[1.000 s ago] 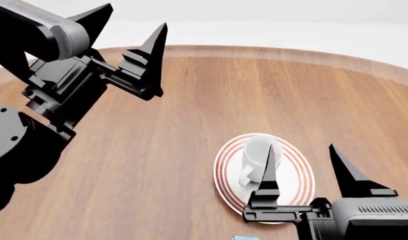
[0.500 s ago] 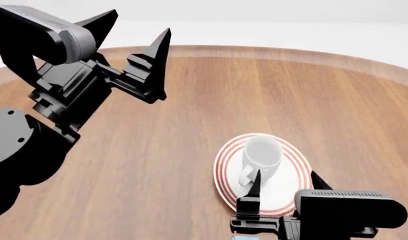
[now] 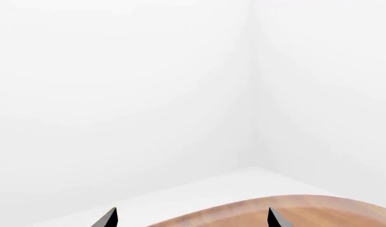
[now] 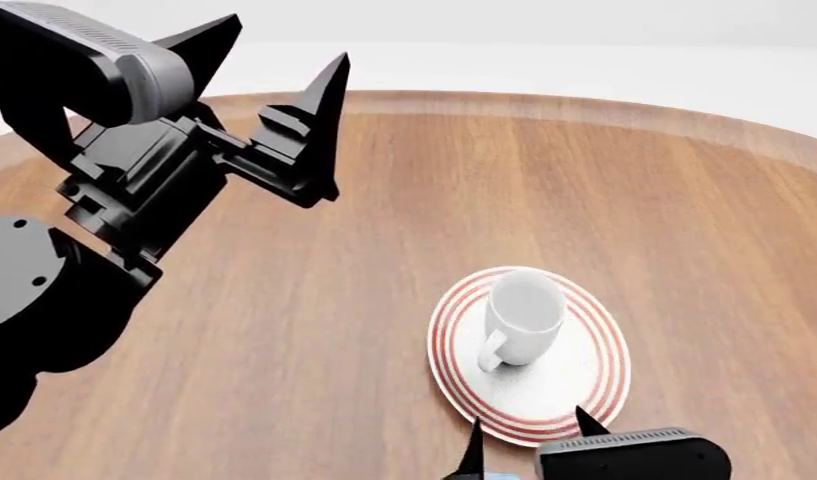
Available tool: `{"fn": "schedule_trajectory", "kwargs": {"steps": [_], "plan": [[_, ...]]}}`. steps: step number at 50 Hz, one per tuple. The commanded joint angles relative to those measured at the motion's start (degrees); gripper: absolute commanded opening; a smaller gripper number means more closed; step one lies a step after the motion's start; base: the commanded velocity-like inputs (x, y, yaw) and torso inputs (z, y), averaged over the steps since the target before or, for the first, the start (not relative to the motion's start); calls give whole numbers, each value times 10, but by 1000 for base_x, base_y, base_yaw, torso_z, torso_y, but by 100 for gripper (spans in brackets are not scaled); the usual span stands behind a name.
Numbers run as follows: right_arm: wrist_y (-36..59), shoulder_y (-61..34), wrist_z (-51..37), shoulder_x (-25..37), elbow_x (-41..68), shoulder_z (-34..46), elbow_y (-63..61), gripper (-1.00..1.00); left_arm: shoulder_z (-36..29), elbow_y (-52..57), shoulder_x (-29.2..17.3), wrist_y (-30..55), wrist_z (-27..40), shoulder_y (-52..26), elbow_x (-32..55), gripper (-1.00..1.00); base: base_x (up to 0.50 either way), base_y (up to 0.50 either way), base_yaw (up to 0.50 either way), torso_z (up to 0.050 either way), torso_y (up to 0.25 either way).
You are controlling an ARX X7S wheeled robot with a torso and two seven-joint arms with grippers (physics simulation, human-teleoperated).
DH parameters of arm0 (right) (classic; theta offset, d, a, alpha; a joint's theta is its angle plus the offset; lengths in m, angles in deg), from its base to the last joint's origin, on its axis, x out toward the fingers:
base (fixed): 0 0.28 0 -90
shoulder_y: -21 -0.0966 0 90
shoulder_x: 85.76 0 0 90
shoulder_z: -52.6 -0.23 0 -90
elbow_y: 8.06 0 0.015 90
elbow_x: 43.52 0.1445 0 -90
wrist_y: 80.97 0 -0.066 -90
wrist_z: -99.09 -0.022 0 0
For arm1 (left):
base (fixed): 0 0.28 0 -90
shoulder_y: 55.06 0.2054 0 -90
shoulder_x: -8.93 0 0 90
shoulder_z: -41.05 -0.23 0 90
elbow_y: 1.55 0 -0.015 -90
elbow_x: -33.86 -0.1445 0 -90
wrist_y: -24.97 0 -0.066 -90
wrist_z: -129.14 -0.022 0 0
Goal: Pick up the white mug and put it on the plate, and put the chocolate pudding to the right of the plate.
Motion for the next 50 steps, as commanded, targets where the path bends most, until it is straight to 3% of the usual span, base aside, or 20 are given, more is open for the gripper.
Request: {"fn": "schedule_trajectory", "kwargs": {"steps": [1,9,50], "plan": [[30,43,0,-29,13,-20,-4,100,15,5,8,-4,-13,2,-2,100,0,0,0,0,0],[75,74,2,-57,45,-79,-2,100,14,2,10,-3,-13,4,-2,100,0,0,0,0,0],[23,150,104,-68,16,-90,102,100,11,-5,20,-3,-15,20,-10,100,0,0,0,0,0]]}}
